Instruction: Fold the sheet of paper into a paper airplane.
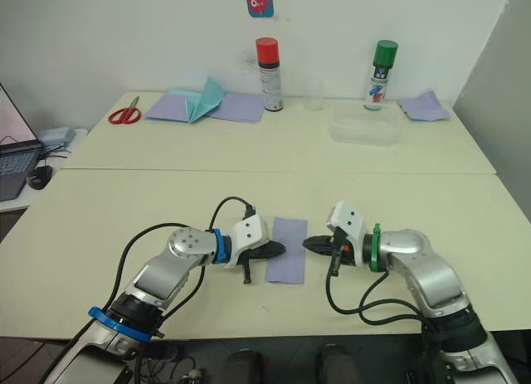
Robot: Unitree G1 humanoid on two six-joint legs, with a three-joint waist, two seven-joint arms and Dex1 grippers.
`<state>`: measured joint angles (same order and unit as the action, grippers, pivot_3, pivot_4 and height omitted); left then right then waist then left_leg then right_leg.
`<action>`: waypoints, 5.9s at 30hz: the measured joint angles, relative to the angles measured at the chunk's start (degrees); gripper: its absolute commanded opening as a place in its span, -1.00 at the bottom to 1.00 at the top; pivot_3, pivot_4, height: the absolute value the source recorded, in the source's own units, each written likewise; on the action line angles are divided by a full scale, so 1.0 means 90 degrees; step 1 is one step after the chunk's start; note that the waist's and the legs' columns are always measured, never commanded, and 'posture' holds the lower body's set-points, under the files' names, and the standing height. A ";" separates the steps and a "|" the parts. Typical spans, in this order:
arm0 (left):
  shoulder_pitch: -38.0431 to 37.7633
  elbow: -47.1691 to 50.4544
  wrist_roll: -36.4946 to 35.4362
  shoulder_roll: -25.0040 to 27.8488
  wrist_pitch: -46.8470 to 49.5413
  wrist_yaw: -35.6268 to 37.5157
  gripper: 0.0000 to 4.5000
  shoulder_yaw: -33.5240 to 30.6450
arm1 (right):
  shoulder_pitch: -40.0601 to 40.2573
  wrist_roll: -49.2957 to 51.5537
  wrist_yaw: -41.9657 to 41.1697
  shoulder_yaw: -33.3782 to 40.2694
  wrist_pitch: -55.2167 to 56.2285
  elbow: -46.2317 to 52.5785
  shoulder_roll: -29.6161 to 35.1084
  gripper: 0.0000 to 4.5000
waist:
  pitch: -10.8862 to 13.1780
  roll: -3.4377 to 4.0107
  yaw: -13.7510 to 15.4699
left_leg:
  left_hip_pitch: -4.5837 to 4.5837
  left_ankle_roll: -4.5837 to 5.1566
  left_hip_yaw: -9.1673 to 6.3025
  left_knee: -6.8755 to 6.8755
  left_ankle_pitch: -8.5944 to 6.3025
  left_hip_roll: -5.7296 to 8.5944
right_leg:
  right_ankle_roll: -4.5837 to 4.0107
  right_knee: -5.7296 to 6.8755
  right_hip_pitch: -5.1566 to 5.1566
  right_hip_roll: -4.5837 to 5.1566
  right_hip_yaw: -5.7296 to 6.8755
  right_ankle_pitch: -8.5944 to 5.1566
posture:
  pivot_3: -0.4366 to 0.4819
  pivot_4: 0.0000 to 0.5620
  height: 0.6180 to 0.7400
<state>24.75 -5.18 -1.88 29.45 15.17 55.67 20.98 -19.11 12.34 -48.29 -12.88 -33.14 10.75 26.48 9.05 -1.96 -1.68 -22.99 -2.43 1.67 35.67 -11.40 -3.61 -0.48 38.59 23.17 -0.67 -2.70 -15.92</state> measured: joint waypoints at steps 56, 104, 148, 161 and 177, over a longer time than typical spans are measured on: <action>-0.0386 -0.0292 -0.0758 -0.0169 -0.0373 -0.0002 -1.00 -0.0899 | -0.0476 -0.0166 0.0400 -0.0252 0.0035 0.0103 -0.0615 -0.98 | 0.0080 -0.0047 -0.0016 | -0.0097 0.0001 0.0016 -0.0045 0.0003 0.0013 | 0.0024 0.0038 0.0093 -0.0048 0.0016 0.0015 | -0.05 -0.47 1.00; -0.0283 0.0327 -0.1548 -0.0549 0.0374 0.0134 -1.00 -0.1152 | -0.0736 0.0706 0.2147 -0.0049 -0.3150 0.1279 -0.0887 0.98 | 0.0078 -0.0048 -0.0017 | -0.0124 0.0001 0.0001 0.0012 0.0003 0.0005 | 0.0033 0.0048 0.0090 -0.0058 0.0020 0.0022 | -0.05 -0.47 1.00; 0.0058 -0.0003 -0.1500 -0.1164 0.0504 0.0433 -1.00 -0.0584 | -0.0237 0.1787 0.2495 0.0503 -0.4413 0.2537 -0.0238 -0.21 | 0.0078 -0.0048 -0.0017 | -0.0147 0.0002 -0.0009 0.0036 0.0003 0.0007 | 0.0044 0.0048 0.0095 -0.0067 0.0021 0.0029 | -0.05 -0.47 1.00; 0.0058 -0.0031 -0.1341 -0.1132 0.0371 0.0441 -1.00 -0.0481 | -0.0212 0.1757 0.2297 -0.0062 -0.3498 0.2449 0.0508 -0.26 | 0.0078 -0.0048 -0.0016 | -0.0147 0.0002 -0.0008 0.0037 0.0003 0.0007 | 0.0044 0.0048 0.0095 -0.0067 0.0021 0.0029 | -0.05 -0.47 1.00; 0.0054 -0.0136 -0.1315 -0.0970 0.0337 0.0421 -1.00 -0.0575 | -0.0014 0.0508 0.2058 -0.0605 -0.2260 0.1961 0.1499 -0.99 | 0.0077 -0.0048 -0.0013 | -0.0146 0.0002 -0.0006 0.0042 0.0003 0.0007 | 0.0048 0.0049 0.0095 -0.0067 0.0020 0.0031 | -0.05 -0.47 1.00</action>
<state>25.23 -6.40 -13.71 20.72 18.20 59.46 15.80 -19.24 16.92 -29.77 -18.33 -53.48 28.40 39.98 9.75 -2.39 -1.80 -24.31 -2.42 1.62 36.05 -11.38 -3.54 -0.04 39.03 24.02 -1.27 -2.52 -15.64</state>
